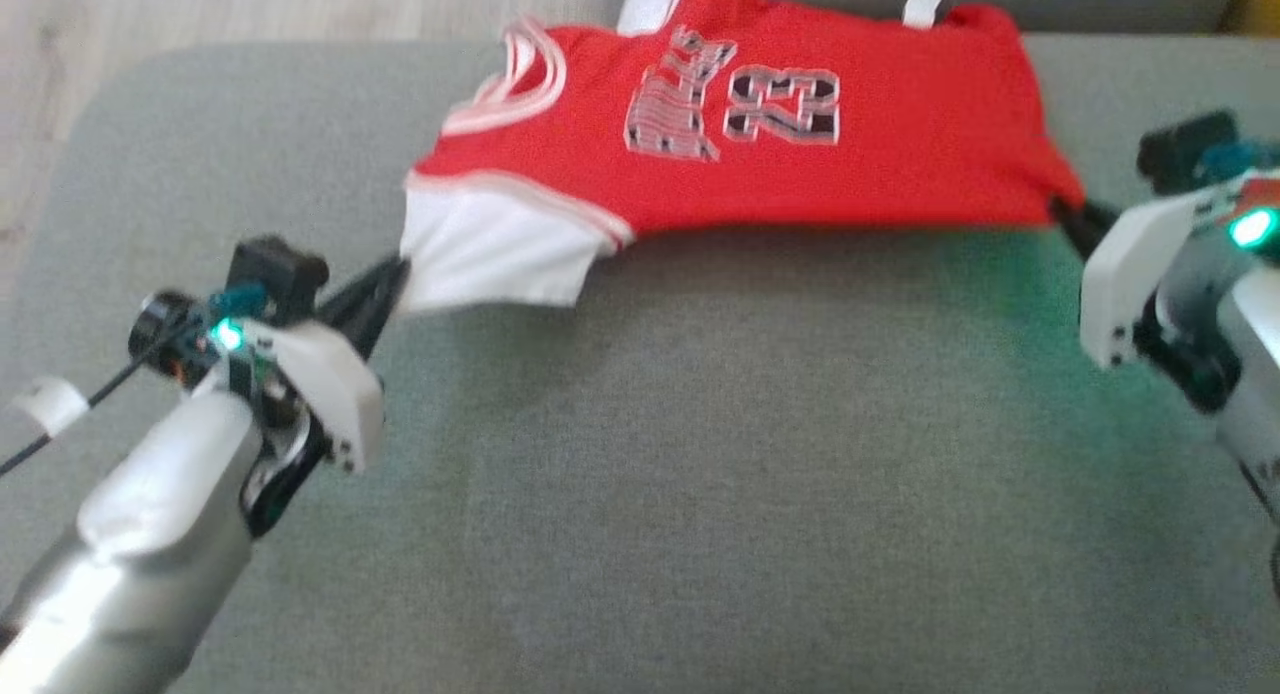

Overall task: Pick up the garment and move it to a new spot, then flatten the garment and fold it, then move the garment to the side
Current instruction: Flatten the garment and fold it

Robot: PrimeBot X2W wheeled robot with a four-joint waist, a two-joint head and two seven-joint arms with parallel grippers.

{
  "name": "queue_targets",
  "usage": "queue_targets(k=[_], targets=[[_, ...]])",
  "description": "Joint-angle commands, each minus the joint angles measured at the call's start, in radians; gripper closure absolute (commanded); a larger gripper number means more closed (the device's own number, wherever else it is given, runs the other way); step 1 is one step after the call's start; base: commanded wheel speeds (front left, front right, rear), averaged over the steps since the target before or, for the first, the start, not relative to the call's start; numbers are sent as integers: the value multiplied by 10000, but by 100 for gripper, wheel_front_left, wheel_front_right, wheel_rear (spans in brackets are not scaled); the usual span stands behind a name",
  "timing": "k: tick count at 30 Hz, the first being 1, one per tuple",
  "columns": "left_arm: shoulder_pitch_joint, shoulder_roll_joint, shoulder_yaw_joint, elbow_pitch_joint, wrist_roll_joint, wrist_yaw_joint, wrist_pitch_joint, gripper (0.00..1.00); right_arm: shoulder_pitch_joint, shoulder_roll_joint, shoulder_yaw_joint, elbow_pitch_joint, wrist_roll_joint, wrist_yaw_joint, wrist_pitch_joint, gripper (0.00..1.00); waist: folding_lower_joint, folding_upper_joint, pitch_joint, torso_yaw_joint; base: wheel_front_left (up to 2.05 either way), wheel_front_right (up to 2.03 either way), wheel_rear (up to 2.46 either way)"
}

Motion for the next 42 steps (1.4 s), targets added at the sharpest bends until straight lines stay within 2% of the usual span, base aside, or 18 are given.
queue_targets(k=[1,7,14,21,25,28,33,42], targets=[[60,831,227,-607,-257,19,325,100,366,-510,277,-546,500,-9,335,100,3,0,-572,15,0,0,0],[1317,1790,64,-2397,-1048,146,1608,100,1471,-1447,1226,-2080,2165,-9,1788,100,3,0,-1421,-34,0,0,0],[2649,2936,-1,-4893,-1695,887,2956,100,2541,-2201,1571,-3618,3823,-9,3325,100,3,0,-1953,-181,0,0,0],[2971,3280,293,-6193,-1784,1644,2995,100,2767,-2494,1171,-4559,4040,-9,2913,100,3,0,-1806,-242,0,0,0],[2608,3125,455,-6212,-1623,1807,2821,100,2554,-2332,788,-4496,3810,-9,2722,100,3,0,-1474,-296,0,0,0],[2190,2988,560,-5900,-1578,1730,2770,100,2287,-2064,418,-4297,3688,-9,2603,100,3,0,-1136,-350,0,0,0],[1081,2476,676,-4722,-1565,1410,2832,100,1826,-1480,-175,-3629,3518,-9,2393,100,3,0,-500,-353,0,0,0],[-872,1523,732,-2541,-1314,912,2697,100,892,-850,-472,-2685,2862,-9,2152,100,3,0,334,-500,0,0,0]])
